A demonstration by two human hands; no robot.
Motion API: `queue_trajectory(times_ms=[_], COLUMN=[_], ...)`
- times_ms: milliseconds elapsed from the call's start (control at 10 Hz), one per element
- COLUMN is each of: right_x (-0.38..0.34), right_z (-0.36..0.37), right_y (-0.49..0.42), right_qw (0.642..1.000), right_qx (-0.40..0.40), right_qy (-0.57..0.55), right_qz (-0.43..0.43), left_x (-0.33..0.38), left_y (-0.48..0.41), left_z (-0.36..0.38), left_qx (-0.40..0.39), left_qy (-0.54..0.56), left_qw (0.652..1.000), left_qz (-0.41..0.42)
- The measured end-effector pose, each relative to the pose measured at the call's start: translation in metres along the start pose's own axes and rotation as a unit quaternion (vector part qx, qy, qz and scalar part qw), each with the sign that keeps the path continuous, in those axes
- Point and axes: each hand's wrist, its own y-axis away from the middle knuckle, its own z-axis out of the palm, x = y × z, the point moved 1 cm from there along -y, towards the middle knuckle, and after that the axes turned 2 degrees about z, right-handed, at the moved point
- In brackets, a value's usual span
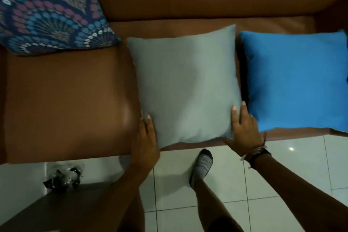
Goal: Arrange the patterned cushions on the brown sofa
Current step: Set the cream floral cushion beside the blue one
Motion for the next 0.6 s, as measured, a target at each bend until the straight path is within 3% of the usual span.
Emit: queue_trajectory(times_ms=[100, 200, 300, 400, 500, 600], right_x=[-0.004, 0.000, 0.003, -0.002, -0.015, -0.032], right_z=[-0.017, -0.065, -0.149, -0.248, -0.330, -0.372], right_y=[-0.013, -0.016, -0.031, -0.085, -0.164, -0.228], right_qw=[0.999, 0.979, 0.942, 0.928, 0.952, 0.951], right_qx=[0.010, 0.123, 0.250, 0.258, 0.193, 0.107], right_qy=[-0.038, -0.138, -0.178, -0.210, -0.204, -0.289], right_qz=[-0.020, -0.088, -0.137, -0.167, -0.125, -0.006], left_x=[0.003, 0.009, 0.008, 0.031, 0.045, 0.055], left_y=[-0.007, -0.021, -0.049, -0.092, -0.157, -0.198], left_z=[-0.017, -0.074, -0.182, -0.307, -0.394, -0.415], left_qx=[0.001, 0.007, 0.113, -0.205, 0.020, 0.059], left_qy=[0.045, 0.046, -0.009, 0.213, 0.148, 0.230], left_qw=[0.999, 0.999, 0.988, 0.955, 0.989, 0.970], left_qz=[-0.008, 0.009, -0.107, 0.017, -0.004, -0.049])
